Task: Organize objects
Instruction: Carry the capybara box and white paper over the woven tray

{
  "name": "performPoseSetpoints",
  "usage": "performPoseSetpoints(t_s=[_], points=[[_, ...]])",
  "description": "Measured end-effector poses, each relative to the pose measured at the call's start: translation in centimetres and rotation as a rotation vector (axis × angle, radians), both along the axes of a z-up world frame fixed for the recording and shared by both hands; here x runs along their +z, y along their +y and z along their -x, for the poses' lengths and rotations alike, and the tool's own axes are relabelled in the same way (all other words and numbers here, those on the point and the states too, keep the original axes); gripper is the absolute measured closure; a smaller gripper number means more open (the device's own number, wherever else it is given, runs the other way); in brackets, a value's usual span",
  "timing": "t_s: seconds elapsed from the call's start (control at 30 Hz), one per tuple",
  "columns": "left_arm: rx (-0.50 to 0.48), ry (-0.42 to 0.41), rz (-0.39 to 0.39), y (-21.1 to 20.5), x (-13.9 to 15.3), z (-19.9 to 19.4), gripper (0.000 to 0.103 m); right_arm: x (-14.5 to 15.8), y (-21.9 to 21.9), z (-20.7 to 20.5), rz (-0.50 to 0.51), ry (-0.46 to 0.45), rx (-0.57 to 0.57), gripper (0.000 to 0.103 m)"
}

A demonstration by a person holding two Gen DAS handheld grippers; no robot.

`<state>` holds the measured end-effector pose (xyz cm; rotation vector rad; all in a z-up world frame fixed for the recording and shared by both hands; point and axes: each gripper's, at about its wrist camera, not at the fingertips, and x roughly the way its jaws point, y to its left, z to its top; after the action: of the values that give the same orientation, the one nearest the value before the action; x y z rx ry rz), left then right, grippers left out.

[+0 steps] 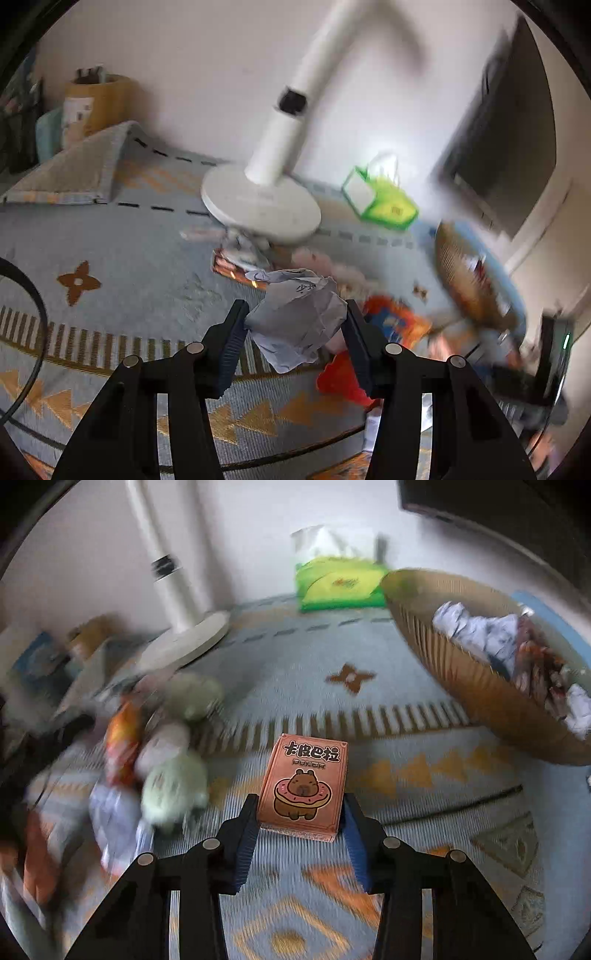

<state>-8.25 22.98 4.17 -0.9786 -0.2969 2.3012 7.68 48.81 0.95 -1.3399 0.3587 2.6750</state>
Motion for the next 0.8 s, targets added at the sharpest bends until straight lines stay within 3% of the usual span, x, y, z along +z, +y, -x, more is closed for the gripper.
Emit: performPoseSetpoints(t_s=[0.17,0.27,0.4,0.57,0.63,0.73,0.8], points=[[0.034,-0.031,-0.075,-1.7,0.4,0.5,0.055,0.2,-0.7,-3.8,-0.158,-0.038,0.080,0.060],[0.032,-0.014,-0.080,-1.7,0.8,0.2,0.055,-0.1,-0.1,-4.8,-0.108,-0.046,0.067,0.059],[0.019,-0.009,-0.056,-1.1,0.7,-0.1,0.055,0.0,0.4,-5.0,-0.024,-0.029,0.022,0.041],[0.017,0.005,-0.019,-0.6,0.5,-0.3,0.055,-0.4,-1.0,-4.1,-0.115,-0.030,-0.052,0.041],[0.017,0.011,-0.011,-0.5,0.6,-0.3,0.055,-0.4,-1.2,-4.2,-0.135,-0.023,-0.076,0.044],[0.017,0.006,-0.008,-0.6,0.5,-0.2,0.055,-0.3,-0.9,-4.3,-0.143,-0.011,-0.103,0.062],[0.018,0.004,-0.007,-0.6,0.4,-0.2,0.055,-0.3,-0.4,-4.5,-0.134,-0.005,-0.097,0.063]])
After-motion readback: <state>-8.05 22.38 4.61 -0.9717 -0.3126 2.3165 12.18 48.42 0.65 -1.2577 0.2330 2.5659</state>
